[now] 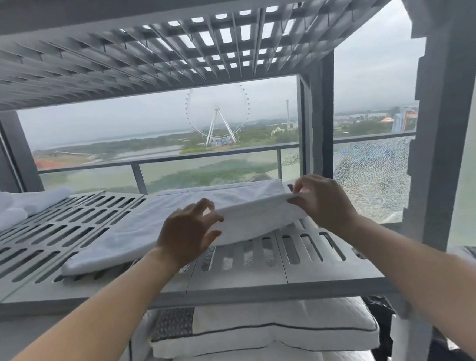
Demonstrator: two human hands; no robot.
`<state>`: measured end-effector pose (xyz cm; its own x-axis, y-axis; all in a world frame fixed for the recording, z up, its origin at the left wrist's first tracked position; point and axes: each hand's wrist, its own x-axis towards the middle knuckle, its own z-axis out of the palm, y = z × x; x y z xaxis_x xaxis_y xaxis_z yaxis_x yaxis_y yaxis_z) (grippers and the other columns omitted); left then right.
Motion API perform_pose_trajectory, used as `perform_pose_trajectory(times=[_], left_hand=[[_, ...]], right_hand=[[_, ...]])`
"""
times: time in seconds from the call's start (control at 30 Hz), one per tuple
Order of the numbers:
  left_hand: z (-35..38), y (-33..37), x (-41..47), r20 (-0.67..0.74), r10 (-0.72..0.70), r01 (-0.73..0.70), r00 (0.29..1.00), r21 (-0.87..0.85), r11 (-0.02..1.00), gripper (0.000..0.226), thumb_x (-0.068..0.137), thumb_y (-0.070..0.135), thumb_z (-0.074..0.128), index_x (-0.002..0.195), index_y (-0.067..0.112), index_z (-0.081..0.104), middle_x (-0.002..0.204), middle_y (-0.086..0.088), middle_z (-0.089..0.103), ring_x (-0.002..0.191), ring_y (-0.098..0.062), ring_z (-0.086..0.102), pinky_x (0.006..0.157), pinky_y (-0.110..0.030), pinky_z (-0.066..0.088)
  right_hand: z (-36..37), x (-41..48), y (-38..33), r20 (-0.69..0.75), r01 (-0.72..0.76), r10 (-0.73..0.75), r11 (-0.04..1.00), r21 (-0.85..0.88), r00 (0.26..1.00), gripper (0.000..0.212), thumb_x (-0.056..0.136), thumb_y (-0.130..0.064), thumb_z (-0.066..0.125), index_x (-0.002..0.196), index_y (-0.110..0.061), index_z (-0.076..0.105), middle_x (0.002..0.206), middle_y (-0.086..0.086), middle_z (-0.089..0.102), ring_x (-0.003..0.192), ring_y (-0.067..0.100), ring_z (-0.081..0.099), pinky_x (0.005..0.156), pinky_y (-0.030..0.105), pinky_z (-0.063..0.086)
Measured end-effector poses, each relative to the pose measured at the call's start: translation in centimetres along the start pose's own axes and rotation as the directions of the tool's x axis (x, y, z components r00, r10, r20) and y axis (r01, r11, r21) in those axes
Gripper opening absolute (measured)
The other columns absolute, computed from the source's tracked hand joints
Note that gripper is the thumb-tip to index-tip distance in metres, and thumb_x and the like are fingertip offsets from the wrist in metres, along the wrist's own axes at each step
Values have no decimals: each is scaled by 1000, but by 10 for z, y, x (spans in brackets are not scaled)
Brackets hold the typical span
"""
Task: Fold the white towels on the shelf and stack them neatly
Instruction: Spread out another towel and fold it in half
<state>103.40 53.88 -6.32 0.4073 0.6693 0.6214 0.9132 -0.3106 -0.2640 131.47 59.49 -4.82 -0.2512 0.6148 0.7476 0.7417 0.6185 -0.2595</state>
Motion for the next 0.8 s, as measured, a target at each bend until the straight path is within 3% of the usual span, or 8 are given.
perform_pose_trajectory(times=[0.1,0.27,0.4,0.47,0.6,0.8], left_hand=[[4,8,-2,69,-8,1,998,100,995,38,65,31,82,99,20,69,103,-3,63,77,-24,64,61,-35,54],[6,20,1,7,-3,2,1000,159,987,15,67,20,81,76,17,70,85,-2,66,65,-21,63,53,-30,52],[7,20,-2,-69,24,-15,997,132,991,15,69,19,80,77,13,68,94,-6,66,74,-24,64,60,-35,54],[8,18,-5,-99,41,-31,994,106,994,15,73,20,77,82,13,66,103,-6,64,82,-24,63,64,-37,54],[8,15,-12,-126,86,-80,988,50,996,16,72,21,77,82,17,64,103,-4,63,81,-22,63,66,-38,53],[2,19,-22,-127,164,-165,978,7,986,11,74,18,76,77,18,66,90,0,66,68,-18,63,66,-35,53]], right_hand=[[3,-4,0,27,10,-10,1000,18,1000,19,79,-27,71,83,-9,66,92,5,68,81,25,63,73,34,50],[11,-14,3,45,50,-46,994,-92,998,13,83,-20,67,91,-9,66,102,5,65,94,26,59,77,32,47],[12,-21,1,1,156,-161,958,-242,987,20,74,-4,71,91,-11,64,107,13,58,96,33,59,76,50,51],[14,-23,-4,37,218,-217,930,-296,976,20,69,-11,78,86,-15,68,109,13,58,98,32,59,79,52,51],[22,-24,-14,204,254,-193,908,-335,960,49,59,-38,83,100,-19,66,121,10,55,110,31,55,83,49,47],[34,-24,-22,234,261,-185,899,-352,955,56,56,-29,85,105,-15,61,125,12,54,116,32,52,88,52,43]])
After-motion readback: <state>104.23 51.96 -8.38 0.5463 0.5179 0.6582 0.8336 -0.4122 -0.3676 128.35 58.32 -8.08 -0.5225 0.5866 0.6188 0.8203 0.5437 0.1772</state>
